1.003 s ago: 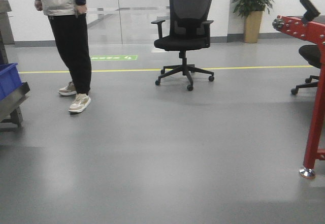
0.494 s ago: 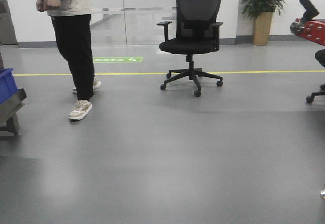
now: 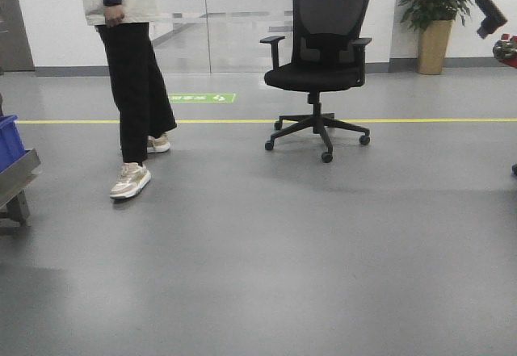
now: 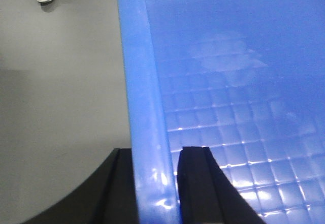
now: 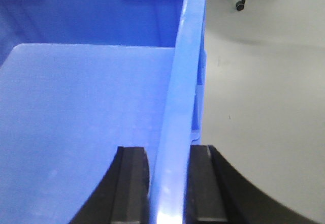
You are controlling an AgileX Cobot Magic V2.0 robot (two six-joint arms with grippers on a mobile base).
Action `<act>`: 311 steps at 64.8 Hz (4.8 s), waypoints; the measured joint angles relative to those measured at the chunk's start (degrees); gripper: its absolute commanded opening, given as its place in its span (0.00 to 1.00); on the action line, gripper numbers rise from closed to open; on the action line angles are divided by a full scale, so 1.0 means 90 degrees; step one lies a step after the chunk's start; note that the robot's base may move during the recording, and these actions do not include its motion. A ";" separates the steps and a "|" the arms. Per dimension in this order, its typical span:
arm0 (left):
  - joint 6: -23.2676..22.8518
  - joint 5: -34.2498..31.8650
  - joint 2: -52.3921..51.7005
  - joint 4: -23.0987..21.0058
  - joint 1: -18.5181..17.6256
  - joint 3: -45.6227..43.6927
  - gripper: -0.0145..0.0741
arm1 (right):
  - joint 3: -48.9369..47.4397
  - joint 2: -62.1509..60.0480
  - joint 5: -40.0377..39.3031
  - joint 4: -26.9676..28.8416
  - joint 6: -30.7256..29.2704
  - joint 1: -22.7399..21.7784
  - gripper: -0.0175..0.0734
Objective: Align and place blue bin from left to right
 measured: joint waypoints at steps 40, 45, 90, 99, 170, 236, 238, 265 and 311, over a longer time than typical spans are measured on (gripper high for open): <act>0.0000 -0.0025 0.0000 -0.0012 0.0000 0.0000 0.15 | 0.0000 0.0000 -0.0011 -0.0011 0.0000 0.0000 0.11; 0.0000 -0.0025 0.0000 -0.0012 0.0000 0.0000 0.15 | 0.0000 0.0000 -0.0011 -0.0011 0.0000 0.0000 0.11; 0.0000 -0.0014 0.0000 -0.0012 0.0000 0.0000 0.15 | 0.0000 0.0000 -0.0011 -0.0011 0.0000 0.0000 0.11; 0.0000 -0.0014 0.0000 -0.0012 0.0000 0.0000 0.15 | 0.0000 0.0000 -0.0011 -0.0011 0.0000 0.0000 0.11; 0.0000 0.0000 0.0000 0.0001 0.0000 0.0000 0.15 | 0.0000 0.0000 -0.0011 0.0000 0.0000 0.0000 0.11; 0.0000 0.0011 0.0000 0.0001 0.0000 0.0000 0.15 | 0.0000 0.0000 -0.0011 0.0013 0.0000 0.0000 0.11; 0.0000 0.0011 0.0000 0.0001 0.0000 0.0000 0.15 | 0.0000 0.0000 -0.0011 0.0013 0.0000 0.0000 0.11; 0.0000 0.0011 0.0000 0.0001 0.0000 0.0000 0.15 | 0.0000 0.0000 -0.0011 0.0013 0.0000 0.0000 0.11; 0.0000 0.0011 0.0000 0.0001 0.0000 0.0000 0.15 | 0.0000 0.0000 -0.0011 0.0013 0.0000 0.0000 0.11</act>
